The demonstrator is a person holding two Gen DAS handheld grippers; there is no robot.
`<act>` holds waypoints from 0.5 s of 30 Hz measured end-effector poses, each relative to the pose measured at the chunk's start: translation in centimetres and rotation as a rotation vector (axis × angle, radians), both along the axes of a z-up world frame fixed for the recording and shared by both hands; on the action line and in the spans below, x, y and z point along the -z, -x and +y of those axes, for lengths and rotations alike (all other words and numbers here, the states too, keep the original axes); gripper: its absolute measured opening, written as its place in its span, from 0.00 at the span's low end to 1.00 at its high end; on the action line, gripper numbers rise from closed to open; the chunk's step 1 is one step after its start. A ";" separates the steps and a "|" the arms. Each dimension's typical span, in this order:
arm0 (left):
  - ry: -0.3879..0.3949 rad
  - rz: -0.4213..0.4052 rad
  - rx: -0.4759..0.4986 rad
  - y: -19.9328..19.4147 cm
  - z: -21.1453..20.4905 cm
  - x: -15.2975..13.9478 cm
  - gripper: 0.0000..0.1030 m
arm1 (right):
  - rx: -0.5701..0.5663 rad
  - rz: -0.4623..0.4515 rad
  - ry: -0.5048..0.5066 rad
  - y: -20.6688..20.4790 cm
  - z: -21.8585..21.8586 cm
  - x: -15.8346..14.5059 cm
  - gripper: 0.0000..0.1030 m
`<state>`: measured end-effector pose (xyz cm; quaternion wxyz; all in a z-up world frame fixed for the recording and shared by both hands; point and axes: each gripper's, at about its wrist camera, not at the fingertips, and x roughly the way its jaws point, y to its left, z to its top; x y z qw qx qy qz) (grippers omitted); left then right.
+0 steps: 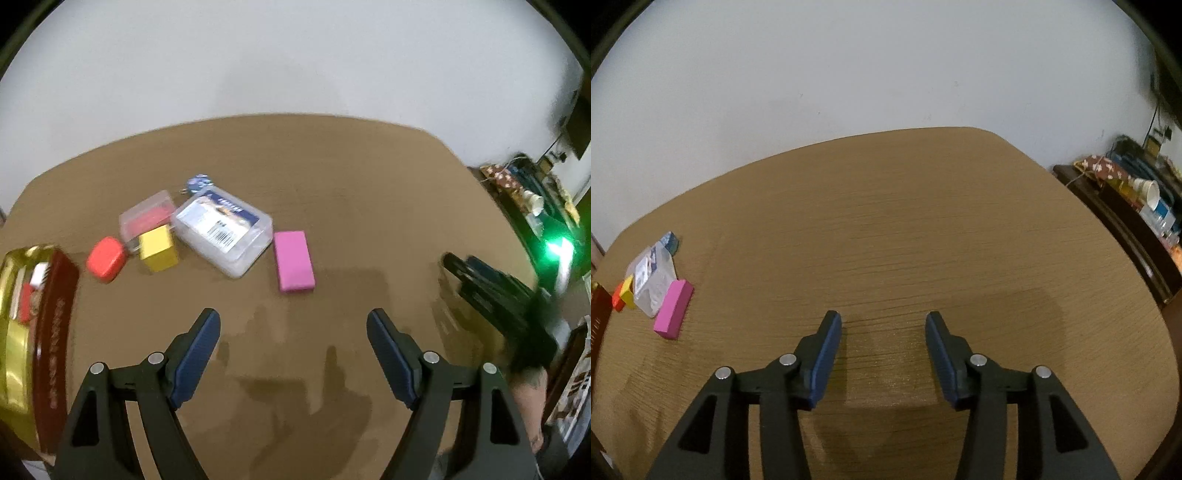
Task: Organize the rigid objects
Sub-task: 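Grasp the pink block with the left tool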
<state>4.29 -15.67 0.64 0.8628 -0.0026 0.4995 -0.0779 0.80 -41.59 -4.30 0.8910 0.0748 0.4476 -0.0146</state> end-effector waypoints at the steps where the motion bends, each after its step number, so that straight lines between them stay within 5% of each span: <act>1: 0.002 0.014 0.000 -0.9 -0.3 0.4 0.76 | 0.001 -0.005 -0.015 0.3 0.2 -0.1 0.47; 15: -0.059 0.104 0.008 -6.2 -2.1 3.7 0.76 | -0.029 -0.029 -0.097 0.6 -0.2 -0.1 0.47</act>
